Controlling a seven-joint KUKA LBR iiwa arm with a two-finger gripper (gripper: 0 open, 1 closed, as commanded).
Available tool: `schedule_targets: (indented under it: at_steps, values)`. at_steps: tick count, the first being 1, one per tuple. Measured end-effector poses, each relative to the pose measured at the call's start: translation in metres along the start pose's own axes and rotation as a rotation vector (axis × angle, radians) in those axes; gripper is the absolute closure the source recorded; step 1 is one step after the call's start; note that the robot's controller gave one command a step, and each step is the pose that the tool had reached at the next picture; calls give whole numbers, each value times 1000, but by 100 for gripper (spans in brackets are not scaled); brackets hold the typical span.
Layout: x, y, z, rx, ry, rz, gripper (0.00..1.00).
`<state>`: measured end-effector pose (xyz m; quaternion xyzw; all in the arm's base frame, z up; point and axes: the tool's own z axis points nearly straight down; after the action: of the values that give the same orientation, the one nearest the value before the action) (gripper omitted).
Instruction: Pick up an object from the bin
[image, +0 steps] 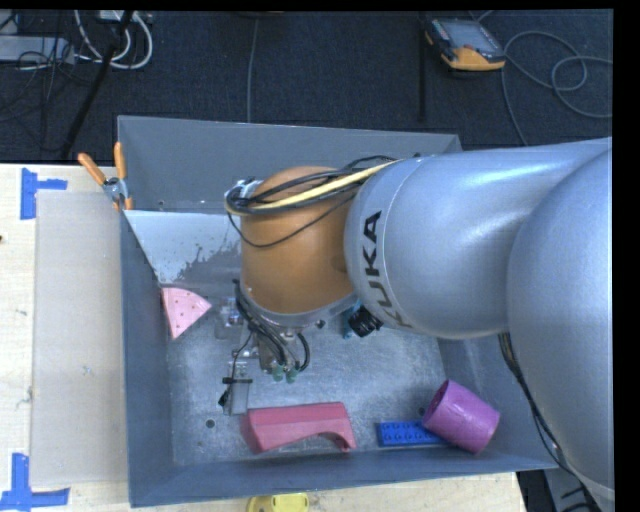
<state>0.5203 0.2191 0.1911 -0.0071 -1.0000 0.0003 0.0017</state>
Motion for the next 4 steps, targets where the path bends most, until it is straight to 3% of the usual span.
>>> schedule_targets:
  at_steps: [1,2,3,4]
  values:
    - [0,0,0,0,0,0,0]
    - [22,-24,23,-3,-8,-136,0]
    - [43,-59,38,2,6,-290,0]
    - [2,-87,9,-1,-1,-207,0]
